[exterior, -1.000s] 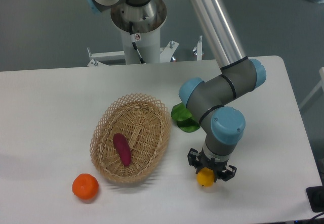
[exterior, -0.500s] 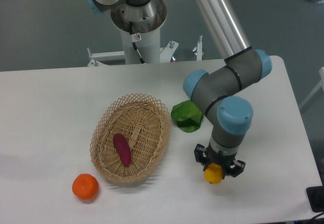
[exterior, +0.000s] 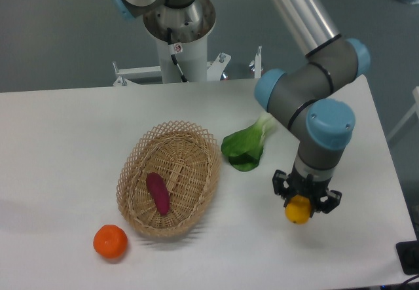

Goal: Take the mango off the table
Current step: 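Lift the held mango up and away from the table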

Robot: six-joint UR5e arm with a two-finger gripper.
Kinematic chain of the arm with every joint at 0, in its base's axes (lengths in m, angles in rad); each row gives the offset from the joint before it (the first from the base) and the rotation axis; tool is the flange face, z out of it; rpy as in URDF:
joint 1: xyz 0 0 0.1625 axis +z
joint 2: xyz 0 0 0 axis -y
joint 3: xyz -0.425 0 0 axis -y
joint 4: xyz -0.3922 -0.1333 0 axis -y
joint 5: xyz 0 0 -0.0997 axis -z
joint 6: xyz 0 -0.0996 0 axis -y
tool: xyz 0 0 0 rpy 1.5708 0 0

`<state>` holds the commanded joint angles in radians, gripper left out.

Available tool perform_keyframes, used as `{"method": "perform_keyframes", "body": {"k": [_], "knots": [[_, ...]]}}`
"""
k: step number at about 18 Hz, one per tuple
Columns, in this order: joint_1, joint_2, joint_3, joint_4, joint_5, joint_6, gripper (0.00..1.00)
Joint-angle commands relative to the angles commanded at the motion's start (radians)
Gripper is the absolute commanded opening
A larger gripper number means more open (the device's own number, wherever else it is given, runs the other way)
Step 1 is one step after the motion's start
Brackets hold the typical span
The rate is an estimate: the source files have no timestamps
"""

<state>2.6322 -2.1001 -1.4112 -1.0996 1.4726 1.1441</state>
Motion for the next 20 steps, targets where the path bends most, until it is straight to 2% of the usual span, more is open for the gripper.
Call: {"method": "perform_keyframes", "body": {"k": [2,4,7,9,11,20], "knots": [[0.012,0.018,0.002,-0.043,0.000,0.020,0.37],[0.022,0.035,0.000,-0.052,0.002,0.020,0.37],[0.038,0.042,0.001,-0.048,0.021,0.022,0.37],[0.038,0.042,0.005,-0.048,0.087,0.032,0.37],[0.042,0.042,0.006,-0.049,0.120,0.092,0.37],[0.052,0.042,0.024,-0.046,0.130,0.103,0.38]]}}
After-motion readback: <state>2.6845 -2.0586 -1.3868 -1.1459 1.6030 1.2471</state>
